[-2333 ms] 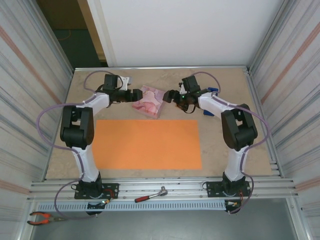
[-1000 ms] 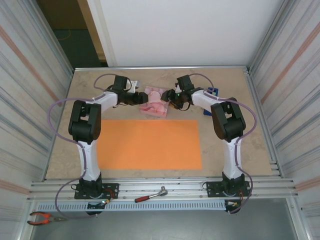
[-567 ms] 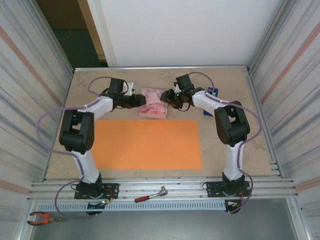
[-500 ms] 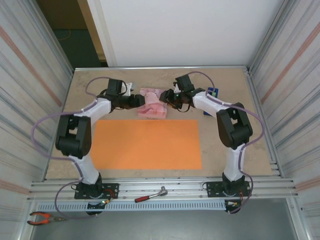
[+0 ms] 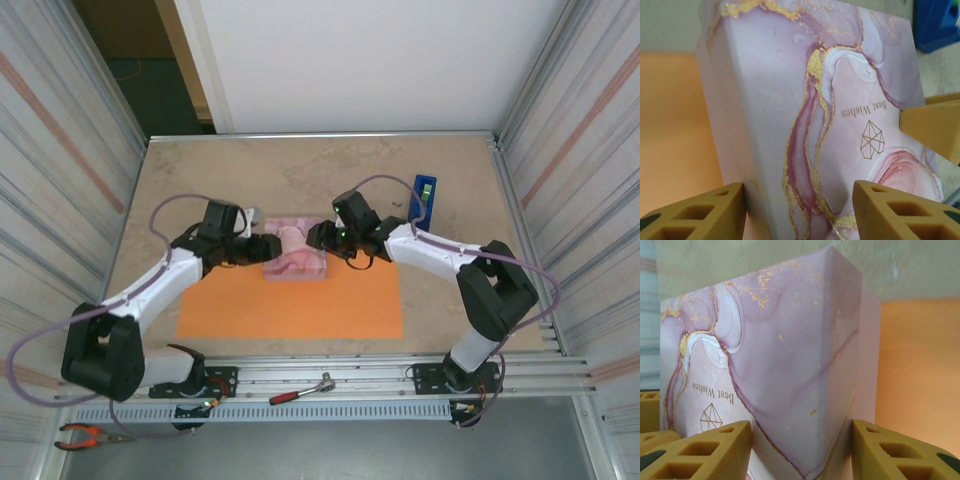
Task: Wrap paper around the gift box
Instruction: Place the gift box on the wrapping paper.
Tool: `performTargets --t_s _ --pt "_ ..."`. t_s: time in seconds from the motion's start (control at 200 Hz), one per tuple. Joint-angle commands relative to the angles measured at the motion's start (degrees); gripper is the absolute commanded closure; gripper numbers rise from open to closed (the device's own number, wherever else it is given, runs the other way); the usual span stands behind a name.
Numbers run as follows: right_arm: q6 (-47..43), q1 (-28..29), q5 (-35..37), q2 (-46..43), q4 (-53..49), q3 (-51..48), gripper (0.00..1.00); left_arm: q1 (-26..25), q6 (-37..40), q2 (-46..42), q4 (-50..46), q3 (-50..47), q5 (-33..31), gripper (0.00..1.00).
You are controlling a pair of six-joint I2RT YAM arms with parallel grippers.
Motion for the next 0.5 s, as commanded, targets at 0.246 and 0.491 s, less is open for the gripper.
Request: performTargets --t_s 0.246,0.491 --pt "5.1 10.0 2.2 -1.5 3.3 -6.8 0.50 -4.3 -4.6 -9.0 9.8 -12.0 4.9 0.41" --pt "3.4 7.1 1.8 -2.7 1.4 -9.0 0.16 -4.2 -3.2 -7.4 7.3 -11.1 -0.6 0.34"
